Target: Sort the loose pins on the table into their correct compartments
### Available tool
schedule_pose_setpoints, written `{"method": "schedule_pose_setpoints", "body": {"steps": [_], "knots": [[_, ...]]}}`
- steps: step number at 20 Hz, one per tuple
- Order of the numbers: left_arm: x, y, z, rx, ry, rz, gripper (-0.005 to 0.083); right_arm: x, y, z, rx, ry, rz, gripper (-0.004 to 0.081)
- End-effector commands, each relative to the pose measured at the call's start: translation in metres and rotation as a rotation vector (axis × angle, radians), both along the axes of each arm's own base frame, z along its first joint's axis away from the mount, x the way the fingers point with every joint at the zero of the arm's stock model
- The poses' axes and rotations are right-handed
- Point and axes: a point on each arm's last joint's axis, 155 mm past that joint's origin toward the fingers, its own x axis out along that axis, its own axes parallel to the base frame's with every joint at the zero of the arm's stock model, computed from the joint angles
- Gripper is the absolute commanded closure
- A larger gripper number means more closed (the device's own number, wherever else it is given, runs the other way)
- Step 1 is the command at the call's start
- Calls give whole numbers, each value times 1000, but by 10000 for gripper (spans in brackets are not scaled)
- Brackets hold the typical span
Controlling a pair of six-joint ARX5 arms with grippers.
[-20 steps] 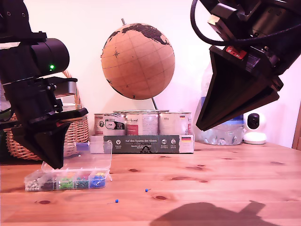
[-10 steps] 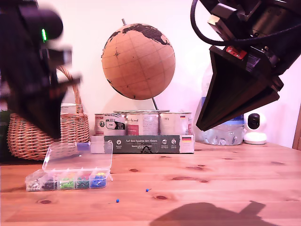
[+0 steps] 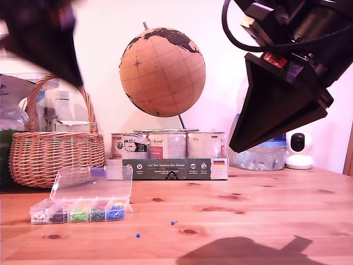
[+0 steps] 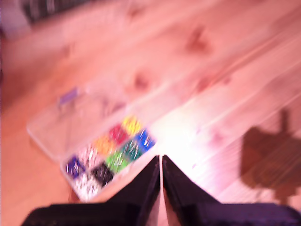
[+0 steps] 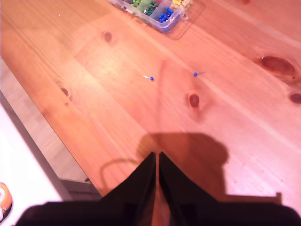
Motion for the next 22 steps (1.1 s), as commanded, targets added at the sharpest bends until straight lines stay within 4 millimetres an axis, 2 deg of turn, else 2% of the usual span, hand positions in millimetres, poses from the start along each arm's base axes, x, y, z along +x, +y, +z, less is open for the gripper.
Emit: {"method": "schedule_pose_setpoints", "body": {"steps": [1, 4, 8, 12, 14, 16, 20, 22], "knots": [[-9, 0, 11, -24, -35, -16, 794, 1, 2, -3, -2, 7, -1, 782], [-29, 2, 22, -69, -94, -47, 794, 1, 2, -3, -4, 10, -2, 782], [-56, 3, 12, -131, -139, -105, 794, 6, 6, 10, 7, -4, 0, 782], [-77, -3, -12, -177, -161, -171, 794, 13, 13, 25, 17, -38, 18, 782], [-84, -7, -27, -172, -146, -199, 794, 18, 17, 26, 7, -42, 31, 782], [-90, -9, -48, -139, -111, -223, 794, 22, 21, 19, -36, -27, 63, 782], [-85, -18, -67, -103, -85, -248, 794, 30, 29, 3, -114, 4, 119, 782], [-83, -18, -85, -55, -41, -257, 794, 37, 35, -1, -129, 11, 132, 782]]}}
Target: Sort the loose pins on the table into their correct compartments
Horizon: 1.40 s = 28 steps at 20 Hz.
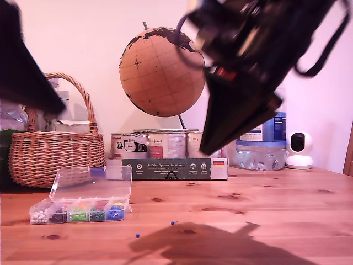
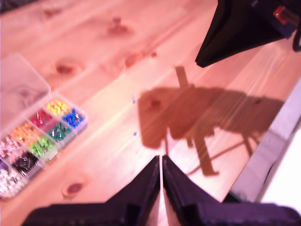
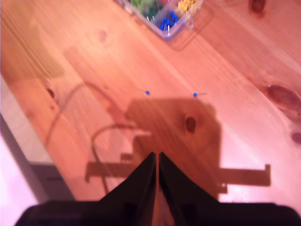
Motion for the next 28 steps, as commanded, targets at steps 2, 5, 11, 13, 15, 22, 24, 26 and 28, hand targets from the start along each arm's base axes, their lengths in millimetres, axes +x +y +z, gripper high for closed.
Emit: {"method": "schedule_pose_setpoints", "body": {"steps": [2, 5, 11, 13, 15, 22, 24, 26, 28], "knots": [[2, -2, -26, 65, 45, -19, 794, 10, 11, 4, 0, 3, 3, 782], [5, -6, -39, 96, 60, -37, 794, 14, 15, 5, -14, 81, -71, 782], [8, -8, -50, 117, 80, -40, 794, 22, 20, 0, -81, 14, 97, 782], [8, -8, -49, 116, 79, -40, 794, 24, 22, 1, -109, -95, 268, 782], [8, -8, -50, 116, 80, -40, 794, 23, 21, 1, -157, -215, 485, 782], [10, -10, -47, 106, 68, -40, 794, 22, 23, 2, -225, -447, 879, 783], [10, -10, -47, 106, 67, -40, 794, 23, 25, 3, -218, -454, 874, 782], [10, -10, -47, 107, 68, -40, 794, 23, 25, 3, -219, -452, 871, 782], [10, -10, -47, 107, 68, -39, 794, 22, 25, 3, -214, -435, 851, 782]]}}
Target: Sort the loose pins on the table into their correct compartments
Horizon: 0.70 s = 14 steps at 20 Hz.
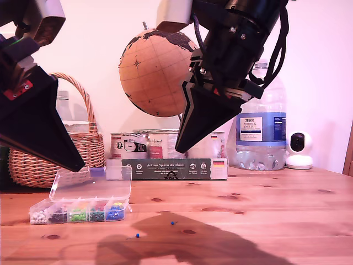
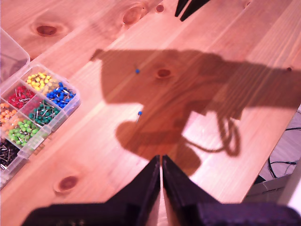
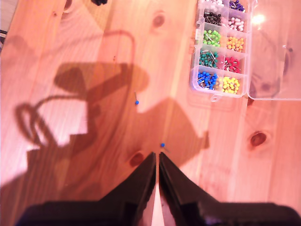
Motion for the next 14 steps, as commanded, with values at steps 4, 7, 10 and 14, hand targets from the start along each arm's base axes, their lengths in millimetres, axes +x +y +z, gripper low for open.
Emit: {"method": "schedule_pose_setpoints", "body": {"steps": [4, 7, 10, 14], "knots": [[-2, 1, -6, 9, 8, -5, 794, 14, -6, -2, -41, -60, -37, 782], [-3, 1, -6, 9, 8, -5, 794, 18, -10, -3, -65, -87, -30, 782], [-4, 2, -8, 15, 14, -6, 794, 16, -13, -5, -82, -86, -5, 782], [-4, 2, -7, 14, 14, -6, 794, 12, -20, -8, -98, -56, -8, 782]]}}
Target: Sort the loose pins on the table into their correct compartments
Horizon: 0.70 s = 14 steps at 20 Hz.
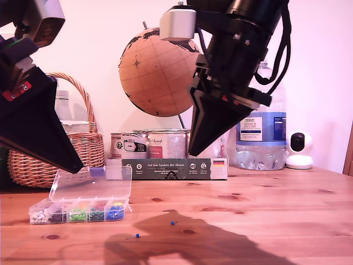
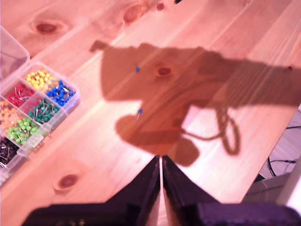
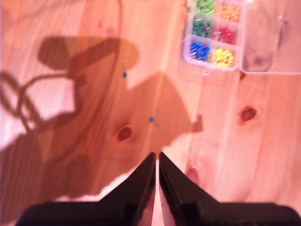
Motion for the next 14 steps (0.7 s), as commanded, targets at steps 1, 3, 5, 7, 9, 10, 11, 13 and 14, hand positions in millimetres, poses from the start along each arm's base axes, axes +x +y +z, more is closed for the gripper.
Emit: {"method": "schedule_pose_setpoints", "body": {"steps": [1, 3, 5, 7, 9, 10, 11, 13, 14], "knots": [[-2, 1, -6, 9, 8, -6, 794, -1, -4, -4, -11, 19, -1, 782], [-2, 1, -6, 9, 8, -6, 794, -3, -9, -6, -24, 35, -7, 782], [-3, 1, -6, 9, 8, -6, 794, -1, -11, -5, -23, 33, -14, 782], [-3, 1, -6, 10, 10, -6, 794, 3, -9, -4, -17, 17, -9, 782], [-3, 2, -7, 12, 12, -6, 794, 11, -9, -2, -20, -27, -11, 782], [-3, 2, -7, 12, 12, -6, 794, 14, -8, 0, -18, -43, -9, 782], [-3, 2, -7, 13, 13, -6, 794, 15, -7, 0, -16, -45, -4, 779], [-4, 2, -7, 14, 14, -6, 794, 13, -5, 0, -10, -43, 4, 705], [-4, 2, -7, 14, 13, -6, 794, 14, -5, 1, -9, -50, 10, 630]]}}
